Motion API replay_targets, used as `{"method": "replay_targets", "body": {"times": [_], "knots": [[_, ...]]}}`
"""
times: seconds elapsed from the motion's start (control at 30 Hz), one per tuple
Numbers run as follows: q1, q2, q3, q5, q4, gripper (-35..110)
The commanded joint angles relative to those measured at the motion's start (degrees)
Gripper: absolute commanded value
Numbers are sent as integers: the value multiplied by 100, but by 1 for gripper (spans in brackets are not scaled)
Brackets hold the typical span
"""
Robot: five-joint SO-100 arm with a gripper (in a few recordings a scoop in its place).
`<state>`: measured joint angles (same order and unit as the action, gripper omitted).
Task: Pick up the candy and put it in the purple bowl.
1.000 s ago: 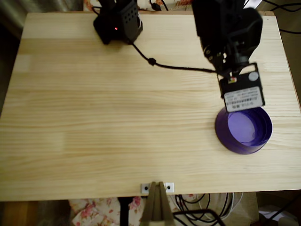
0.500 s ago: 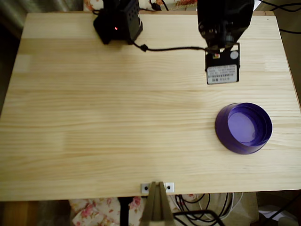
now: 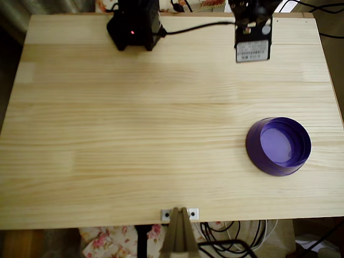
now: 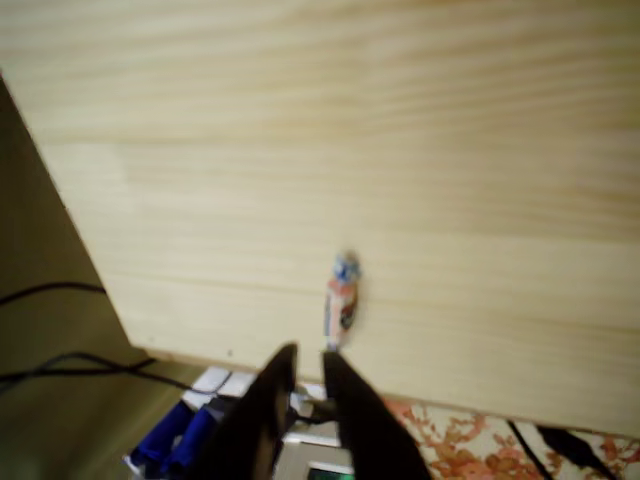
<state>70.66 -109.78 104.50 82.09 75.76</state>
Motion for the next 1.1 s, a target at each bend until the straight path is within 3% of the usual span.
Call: {"method": "replay_targets", "body": {"times": [0.0, 0.4, 1.07], "knots": [[352, -316, -9, 396, 35, 5], [1292, 545, -431, 1661, -105, 8], [1573, 1582, -536, 2505, -914, 13]]}}
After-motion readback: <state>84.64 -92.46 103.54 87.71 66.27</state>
